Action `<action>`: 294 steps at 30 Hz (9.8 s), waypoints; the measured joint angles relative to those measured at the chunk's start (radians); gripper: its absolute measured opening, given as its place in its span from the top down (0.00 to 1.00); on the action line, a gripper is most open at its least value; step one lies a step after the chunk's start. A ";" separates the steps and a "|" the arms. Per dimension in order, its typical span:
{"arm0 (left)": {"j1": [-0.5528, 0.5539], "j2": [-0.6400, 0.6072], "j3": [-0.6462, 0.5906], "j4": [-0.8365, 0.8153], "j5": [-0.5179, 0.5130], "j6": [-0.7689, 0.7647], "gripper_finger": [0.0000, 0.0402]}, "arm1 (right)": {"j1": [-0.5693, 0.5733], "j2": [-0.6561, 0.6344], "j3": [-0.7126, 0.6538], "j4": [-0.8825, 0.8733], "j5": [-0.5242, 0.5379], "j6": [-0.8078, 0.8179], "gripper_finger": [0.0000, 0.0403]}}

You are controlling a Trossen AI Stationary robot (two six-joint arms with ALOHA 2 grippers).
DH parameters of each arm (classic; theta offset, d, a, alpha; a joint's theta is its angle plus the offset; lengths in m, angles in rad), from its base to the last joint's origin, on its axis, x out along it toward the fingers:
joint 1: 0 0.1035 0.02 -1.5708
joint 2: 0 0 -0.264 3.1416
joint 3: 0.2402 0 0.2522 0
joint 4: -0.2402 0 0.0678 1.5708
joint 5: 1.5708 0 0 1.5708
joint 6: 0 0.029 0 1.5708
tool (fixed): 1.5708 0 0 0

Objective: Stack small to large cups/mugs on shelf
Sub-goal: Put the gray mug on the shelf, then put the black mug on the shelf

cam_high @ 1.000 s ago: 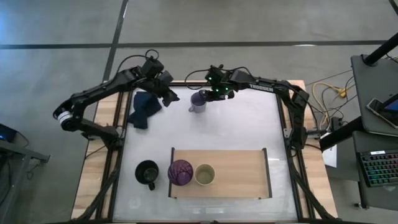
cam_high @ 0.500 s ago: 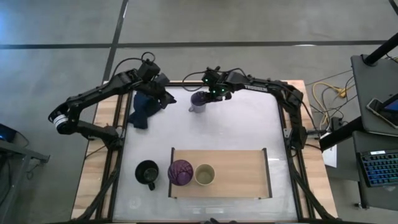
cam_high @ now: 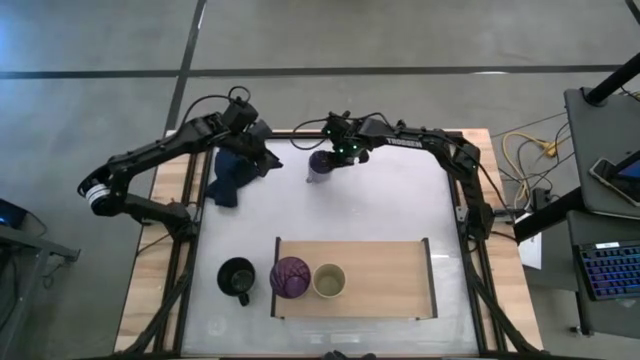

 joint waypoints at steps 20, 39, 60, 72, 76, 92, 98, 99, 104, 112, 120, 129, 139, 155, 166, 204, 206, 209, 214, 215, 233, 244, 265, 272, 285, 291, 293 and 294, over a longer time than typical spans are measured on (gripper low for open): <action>0.000 0.001 -0.018 0.010 0.000 -0.005 0.64 | 0.017 -0.009 0.247 -0.501 0.101 -0.317 0.96; -0.001 0.001 -0.016 0.055 0.002 -0.115 0.64 | 0.499 -0.531 0.149 -0.853 0.203 0.420 0.97; 0.000 0.012 -0.087 0.054 -0.096 -0.141 0.64 | 0.848 -0.371 0.356 -0.849 0.223 0.592 0.97; -0.001 0.002 -0.097 0.054 -0.095 -0.141 0.64 | 0.980 -0.328 0.358 -0.851 0.177 0.810 0.97; -0.001 0.002 -0.095 0.055 -0.095 -0.140 0.64 | 1.002 -0.319 0.357 -0.849 0.186 0.843 0.97; 0.000 0.001 -0.095 0.055 -0.094 -0.140 0.64 | 1.004 -0.262 0.355 -0.851 0.214 0.784 0.94; 0.000 0.001 -0.095 0.055 -0.095 -0.140 0.64 | 1.003 -0.246 0.354 -0.832 0.229 0.801 0.94; 0.000 0.001 -0.095 0.055 -0.094 -0.140 0.64 | 1.003 -0.244 0.354 -0.829 0.229 0.802 0.94; 0.000 0.001 -0.095 0.055 -0.095 -0.140 0.64 | 1.002 -0.233 0.354 -0.815 0.229 0.802 0.93; 0.000 0.001 -0.095 0.054 -0.095 -0.139 0.64 | 1.001 -0.235 0.354 -0.813 0.263 0.802 0.93; 0.000 0.001 -0.095 0.054 -0.095 -0.138 0.64 | 1.002 -0.234 0.354 -0.809 0.263 0.798 0.93; 0.000 0.001 -0.095 0.054 -0.095 -0.139 0.64 | 1.002 -0.234 0.354 -0.806 0.258 0.780 0.93; 0.000 0.001 -0.095 0.054 -0.094 -0.139 0.64 | 1.002 -0.234 0.354 -0.797 0.255 0.771 0.82; 0.000 0.001 -0.095 0.053 -0.088 -0.139 0.64 | 0.999 -0.246 0.355 -0.795 0.259 0.773 0.69; -0.001 0.001 -0.095 0.053 -0.085 -0.140 0.64 | 1.000 -0.318 0.363 -0.856 0.310 0.790 0.65; -0.007 0.001 -0.095 0.060 -0.067 -0.133 0.64 | 1.175 -0.247 0.352 -0.592 0.225 1.014 0.98; -0.007 0.001 -0.095 0.060 -0.067 -0.132 0.64 | 1.175 -0.235 0.352 -0.588 0.228 1.015 0.98; -0.007 0.001 -0.095 0.059 -0.067 -0.112 0.64 | 1.173 -0.233 0.350 -0.578 0.233 1.017 0.98; -0.006 0.001 -0.096 0.053 -0.067 -0.106 0.64 | 1.173 -0.233 0.348 -0.573 0.310 1.038 0.98; -0.006 0.001 -0.096 0.053 -0.066 -0.106 0.64 | 1.172 -0.233 0.349 -0.572 0.318 1.038 0.98; -0.006 0.001 -0.096 0.053 -0.057 -0.083 0.64 | 1.154 -0.234 0.335 -0.529 0.334 1.029 0.98; -0.006 0.001 -0.096 0.052 -0.040 -0.085 0.64 | 1.146 -0.234 0.335 -0.543 0.341 0.977 0.98; -0.008 -0.062 -0.108 -0.046 -0.040 -0.049 0.64 | 1.162 -0.284 0.402 -0.607 0.480 0.891 0.97; -0.012 -0.145 -0.108 -0.043 -0.041 -0.043 0.64 | 1.164 -0.305 0.440 -0.679 0.492 0.886 0.84; -0.056 -0.434 -0.110 -0.436 -0.045 0.016 0.57 | 1.163 -0.408 0.440 -0.855 0.689 0.790 0.55; -0.177 -0.569 -0.174 -0.604 -0.045 -0.199 0.55 | 1.116 -0.492 0.439 -0.851 0.799 0.633 0.51; -0.219 -0.638 -0.205 -0.599 -0.051 -0.334 0.55 | 1.088 -0.511 0.439 -0.851 0.805 0.575 0.51; -0.237 -0.668 -0.217 -0.594 -0.067 -0.399 0.55 | 1.074 -0.519 0.439 -0.851 0.808 0.545 0.51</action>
